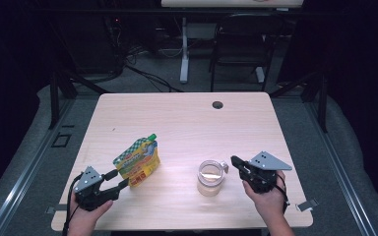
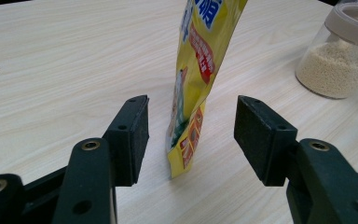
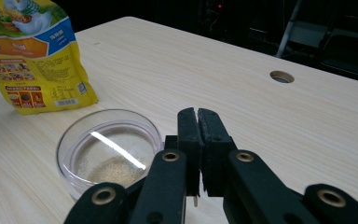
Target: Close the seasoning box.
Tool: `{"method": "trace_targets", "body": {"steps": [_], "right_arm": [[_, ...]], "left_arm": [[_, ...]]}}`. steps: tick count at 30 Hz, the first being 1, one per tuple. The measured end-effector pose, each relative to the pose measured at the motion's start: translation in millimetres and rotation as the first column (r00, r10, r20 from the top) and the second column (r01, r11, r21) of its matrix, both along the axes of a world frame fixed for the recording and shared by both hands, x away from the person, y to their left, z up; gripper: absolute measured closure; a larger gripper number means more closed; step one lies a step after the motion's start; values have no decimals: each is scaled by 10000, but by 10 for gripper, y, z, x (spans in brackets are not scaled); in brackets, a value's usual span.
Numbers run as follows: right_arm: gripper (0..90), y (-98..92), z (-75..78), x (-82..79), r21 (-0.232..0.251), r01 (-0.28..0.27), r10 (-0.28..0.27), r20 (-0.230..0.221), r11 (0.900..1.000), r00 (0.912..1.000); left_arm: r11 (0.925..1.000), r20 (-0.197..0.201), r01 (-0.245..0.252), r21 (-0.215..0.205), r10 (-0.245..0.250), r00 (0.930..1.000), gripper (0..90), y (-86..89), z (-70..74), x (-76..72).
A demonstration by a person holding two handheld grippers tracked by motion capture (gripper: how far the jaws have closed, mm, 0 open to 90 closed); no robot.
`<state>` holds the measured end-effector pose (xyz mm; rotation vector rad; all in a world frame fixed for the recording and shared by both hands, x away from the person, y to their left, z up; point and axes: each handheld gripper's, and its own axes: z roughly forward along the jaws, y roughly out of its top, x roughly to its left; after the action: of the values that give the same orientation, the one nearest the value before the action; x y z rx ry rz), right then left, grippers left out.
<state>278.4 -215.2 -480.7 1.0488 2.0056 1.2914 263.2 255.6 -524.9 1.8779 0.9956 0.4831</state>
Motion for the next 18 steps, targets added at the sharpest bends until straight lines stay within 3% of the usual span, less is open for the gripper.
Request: {"method": "trace_targets", "body": {"steps": [11,18], "right_arm": [[830,-81,126,37,10,238,-238,-1,9997,9997],[755,-207,47,-46,-308,449,-453,-105,9985,9989]], "left_arm": [[9992,81,-251,-322,253,9996,450,60,107,-28],[9989,46,-291,-376,293,9996,448,133,137,-67]]}}
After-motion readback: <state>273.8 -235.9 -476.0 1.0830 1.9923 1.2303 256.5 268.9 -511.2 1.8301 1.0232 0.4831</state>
